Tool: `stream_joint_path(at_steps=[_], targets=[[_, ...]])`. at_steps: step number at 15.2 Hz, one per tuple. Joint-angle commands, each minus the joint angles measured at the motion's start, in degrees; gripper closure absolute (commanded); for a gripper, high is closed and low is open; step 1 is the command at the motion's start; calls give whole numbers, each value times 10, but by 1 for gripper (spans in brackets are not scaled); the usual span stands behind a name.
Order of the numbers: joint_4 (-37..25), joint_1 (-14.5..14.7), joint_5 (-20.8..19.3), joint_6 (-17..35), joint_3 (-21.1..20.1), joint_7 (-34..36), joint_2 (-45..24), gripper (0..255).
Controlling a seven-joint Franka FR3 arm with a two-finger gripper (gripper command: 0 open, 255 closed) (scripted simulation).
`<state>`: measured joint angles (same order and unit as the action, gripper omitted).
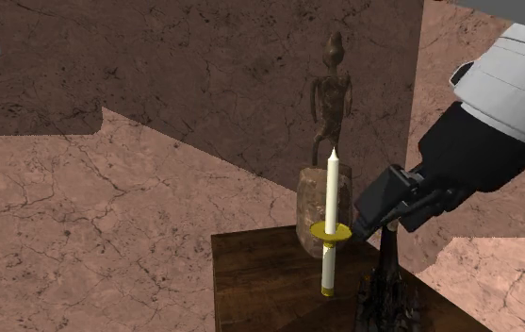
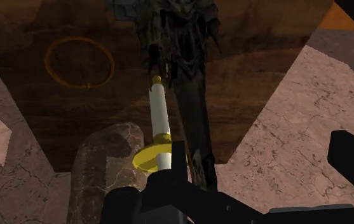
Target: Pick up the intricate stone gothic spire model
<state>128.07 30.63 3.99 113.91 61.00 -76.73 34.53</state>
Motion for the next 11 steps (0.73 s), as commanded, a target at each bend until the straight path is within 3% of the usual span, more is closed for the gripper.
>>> stream_joint_path(at_steps=[1,2,11], targets=[[-38,86,30,0,95,-80,-28,0],[-59,134,41,-5,143,-110,-37,0],[-25,166,35,43,190,-132,-34,0]])
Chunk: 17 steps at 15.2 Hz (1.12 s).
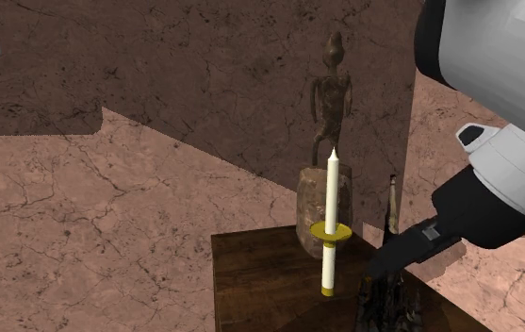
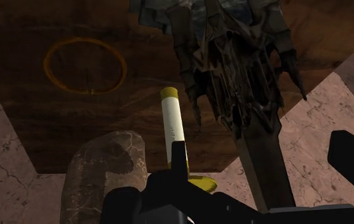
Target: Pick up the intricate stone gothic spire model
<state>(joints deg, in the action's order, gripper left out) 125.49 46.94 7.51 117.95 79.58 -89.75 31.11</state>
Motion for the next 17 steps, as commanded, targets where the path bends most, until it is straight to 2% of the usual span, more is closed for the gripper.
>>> stream_joint_path(at_steps=[1,2,11,17], targets=[[1,3,0,2,4,-2,0,0],[2,2,0,2,2,-1,0,255],[1,3,0,2,4,-2,0,255],[-26,-21,1,-35,-33,19,2,255]])
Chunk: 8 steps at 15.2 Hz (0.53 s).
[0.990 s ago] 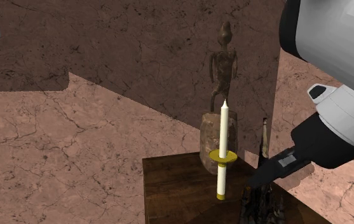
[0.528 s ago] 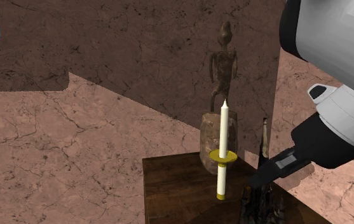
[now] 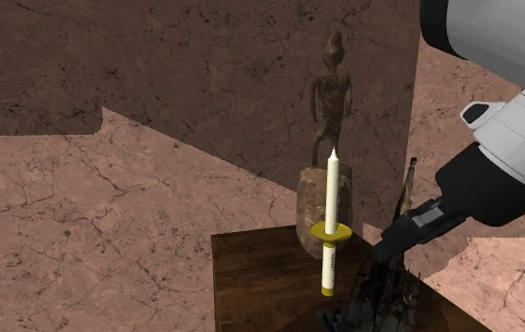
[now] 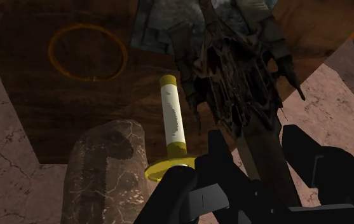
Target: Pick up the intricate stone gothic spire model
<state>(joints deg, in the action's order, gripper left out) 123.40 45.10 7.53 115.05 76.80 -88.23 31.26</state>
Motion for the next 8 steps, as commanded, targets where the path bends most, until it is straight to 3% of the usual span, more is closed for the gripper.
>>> stream_joint_path(at_steps=[1,8], targets=[[-9,-6,0,-12,-11,7,1,255],[-46,-23,1,-55,-44,30,3,255]])
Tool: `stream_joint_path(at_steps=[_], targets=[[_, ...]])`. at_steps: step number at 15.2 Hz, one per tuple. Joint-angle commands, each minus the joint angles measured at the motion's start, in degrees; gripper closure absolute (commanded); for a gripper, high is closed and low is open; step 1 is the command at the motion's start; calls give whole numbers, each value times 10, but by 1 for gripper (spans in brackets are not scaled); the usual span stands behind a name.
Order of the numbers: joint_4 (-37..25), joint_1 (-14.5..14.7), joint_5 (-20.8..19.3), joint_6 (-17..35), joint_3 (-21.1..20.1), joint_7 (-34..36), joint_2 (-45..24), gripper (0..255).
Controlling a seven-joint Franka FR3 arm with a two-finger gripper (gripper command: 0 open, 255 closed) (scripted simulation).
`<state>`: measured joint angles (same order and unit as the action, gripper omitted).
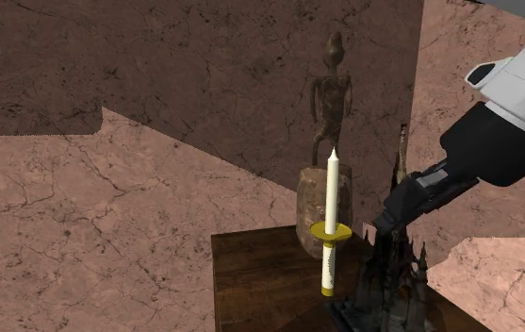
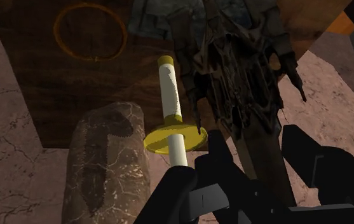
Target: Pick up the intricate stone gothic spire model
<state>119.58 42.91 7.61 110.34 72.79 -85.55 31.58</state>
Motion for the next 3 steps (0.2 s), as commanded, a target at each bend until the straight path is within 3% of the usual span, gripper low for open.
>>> stream_joint_path(at_steps=[1,3], targets=[[-14,-2,1,-14,-8,7,0,255],[-15,-3,1,-15,-8,8,0,255]])
